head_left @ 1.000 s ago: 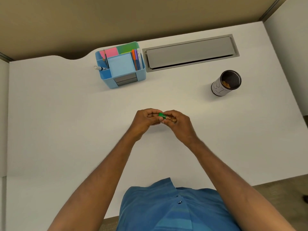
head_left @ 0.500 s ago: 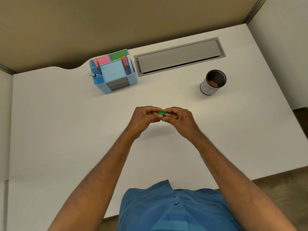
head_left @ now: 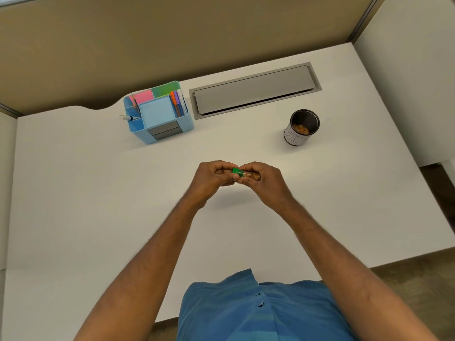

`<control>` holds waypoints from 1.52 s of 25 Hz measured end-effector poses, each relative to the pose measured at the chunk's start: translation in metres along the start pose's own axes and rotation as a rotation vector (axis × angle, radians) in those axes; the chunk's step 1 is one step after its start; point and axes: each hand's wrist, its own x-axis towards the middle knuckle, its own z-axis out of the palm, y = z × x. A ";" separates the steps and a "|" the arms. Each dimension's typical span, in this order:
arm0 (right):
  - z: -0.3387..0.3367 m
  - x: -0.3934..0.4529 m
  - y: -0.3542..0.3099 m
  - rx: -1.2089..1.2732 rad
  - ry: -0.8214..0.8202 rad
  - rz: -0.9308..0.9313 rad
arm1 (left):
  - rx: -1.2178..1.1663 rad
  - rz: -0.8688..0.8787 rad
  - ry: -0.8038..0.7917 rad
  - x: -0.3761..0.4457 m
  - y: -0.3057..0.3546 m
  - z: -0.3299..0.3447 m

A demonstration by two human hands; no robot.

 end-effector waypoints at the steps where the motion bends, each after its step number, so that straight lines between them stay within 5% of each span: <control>1: 0.000 0.000 0.000 -0.020 0.016 -0.014 | 0.015 0.001 0.009 0.001 0.001 0.003; 13: -0.004 0.012 0.003 0.041 -0.004 -0.004 | 0.113 0.021 0.045 0.015 0.004 0.003; 22: -0.005 0.021 0.002 0.293 -0.066 0.066 | -0.132 -0.038 -0.018 0.017 0.003 -0.009; 33: -0.013 0.020 0.015 0.433 0.001 0.158 | -0.169 -0.059 0.243 0.028 -0.039 -0.002; 38: -0.018 0.014 0.020 0.448 0.018 0.176 | 0.089 -0.053 0.327 0.034 -0.074 -0.001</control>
